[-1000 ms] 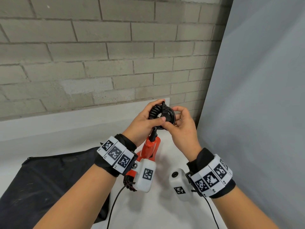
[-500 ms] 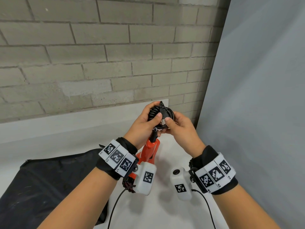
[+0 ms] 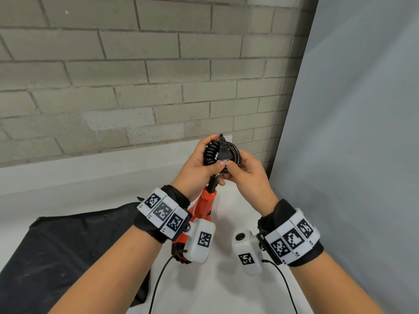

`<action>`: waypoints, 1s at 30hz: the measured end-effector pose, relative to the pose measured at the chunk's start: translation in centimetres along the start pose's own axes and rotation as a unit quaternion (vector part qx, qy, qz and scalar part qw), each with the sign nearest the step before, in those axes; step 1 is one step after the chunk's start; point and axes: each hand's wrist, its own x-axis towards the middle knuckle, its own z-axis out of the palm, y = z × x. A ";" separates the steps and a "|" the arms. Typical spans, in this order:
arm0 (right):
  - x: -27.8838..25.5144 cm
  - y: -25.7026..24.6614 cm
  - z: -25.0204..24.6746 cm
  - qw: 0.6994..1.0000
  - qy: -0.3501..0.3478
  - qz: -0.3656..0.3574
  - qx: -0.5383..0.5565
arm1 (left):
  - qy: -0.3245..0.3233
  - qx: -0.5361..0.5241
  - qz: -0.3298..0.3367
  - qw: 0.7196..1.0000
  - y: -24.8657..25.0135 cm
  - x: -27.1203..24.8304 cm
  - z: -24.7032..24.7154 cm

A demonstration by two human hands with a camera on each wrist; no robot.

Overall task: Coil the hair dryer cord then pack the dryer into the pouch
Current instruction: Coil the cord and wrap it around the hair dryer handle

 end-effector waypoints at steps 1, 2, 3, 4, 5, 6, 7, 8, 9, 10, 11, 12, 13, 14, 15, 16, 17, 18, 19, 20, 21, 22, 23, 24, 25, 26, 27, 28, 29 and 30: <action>0.0 -0.1 -0.1 1.000 0.006 -0.004 -0.010 | 0.003 0.010 0.008 1.000 0.1 0.0 0.1; 0.1 -0.1 -0.1 1.000 0.011 -0.007 -0.014 | 0.007 0.016 0.014 1.000 0.1 0.0 0.2; 0.1 -0.1 -0.1 1.000 0.013 -0.006 -0.009 | 0.010 0.017 0.018 1.000 0.1 0.0 0.3; 0.1 -0.2 -0.2 1.000 0.010 -0.003 0.001 | 0.014 0.016 0.021 1.000 0.1 0.0 0.4; 0.1 -0.2 -0.2 1.000 0.007 -0.001 0.010 | 0.017 0.015 0.023 0.999 0.1 0.1 0.5; 0.1 -0.2 -0.1 1.000 0.006 0.001 0.014 | 0.020 0.017 0.024 0.999 0.1 0.1 0.5; 0.1 -0.3 -0.1 1.000 0.006 0.000 0.013 | 0.023 0.021 0.023 0.999 0.1 0.1 0.5; 0.1 -0.3 -0.1 1.000 0.007 -0.002 0.011 | 0.026 0.026 0.022 0.999 0.2 0.1 0.4; 0.1 -0.3 -0.2 1.000 0.009 -0.004 0.011 | 0.028 0.032 0.021 0.999 0.2 0.1 0.4; 0.1 -0.3 -0.2 1.000 0.012 -0.006 0.011 | 0.028 0.039 0.022 0.999 0.2 0.0 0.4; 0.2 -0.2 -0.2 1.000 0.017 -0.005 0.010 | 0.026 0.046 0.025 0.998 0.2 0.0 0.5; 0.2 -0.2 -0.2 1.000 0.022 -0.002 0.008 | 0.025 0.054 0.029 0.998 0.2 0.0 0.5; 0.3 -0.1 -0.1 1.000 0.029 0.000 0.003 | 0.026 0.062 0.035 0.997 0.2 -0.1 0.5; 0.3 0.1 -0.1 0.999 0.040 0.004 -0.005 | 0.028 0.068 0.039 0.997 0.2 -0.1 0.6; 0.3 0.3 0.0 0.999 0.052 0.010 -0.015 | 0.029 0.073 0.042 0.996 0.2 -0.1 0.6; 0.3 0.5 0.1 0.997 0.064 0.016 -0.025 | 0.030 0.078 0.043 0.996 0.2 -0.1 0.7; 0.4 0.6 0.1 0.996 0.076 0.023 -0.034 | 0.031 0.083 0.045 0.995 0.2 0.0 0.7; 0.4 0.6 0.2 0.995 0.086 0.027 -0.041 | 0.033 0.086 0.046 0.995 0.2 0.0 0.7; 0.4 0.6 0.2 0.994 0.093 0.030 -0.044 | 0.035 0.089 0.047 0.994 0.2 0.1 0.8; 0.5 0.6 0.1 0.994 0.097 0.030 -0.045 | 0.039 0.092 0.048 0.994 0.2 0.1 0.8; 0.5 0.5 0.0 0.994 0.098 0.029 -0.044 | 0.044 0.097 0.049 0.993 0.2 0.1 0.9; 0.5 0.4 -0.1 0.994 0.097 0.025 -0.044 | 0.049 0.101 0.049 0.992 0.2 0.1 0.9; 0.5 0.2 -0.2 0.995 0.094 0.020 -0.040 | 0.055 0.106 0.049 0.992 0.2 0.1 1.0; 0.5 0.2 -0.3 0.995 0.091 0.015 -0.031 | 0.061 0.112 0.048 0.991 0.2 0.1 1.1; 0.5 0.2 -0.4 0.996 0.087 0.013 -0.018 | 0.065 0.118 0.047 0.990 0.2 0.1 1.2; 0.5 0.2 -0.5 0.996 0.083 0.013 -0.005 | 0.067 0.122 0.046 0.989 0.1 0.1 1.3; 0.5 0.2 -0.5 0.997 0.079 0.015 0.003 | 0.069 0.125 0.044 0.989 0.1 0.1 1.3; 0.4 0.2 -0.6 0.997 0.075 0.016 0.003 | 0.071 0.126 0.043 0.989 0.0 0.1 1.4; 0.4 0.2 -0.6 0.997 0.071 0.017 -0.003 | 0.071 0.126 0.043 0.989 0.1 0.1 1.4; 0.4 0.2 -0.7 0.997 0.069 0.020 -0.011 | 0.069 0.130 0.045 0.988 0.1 0.0 1.4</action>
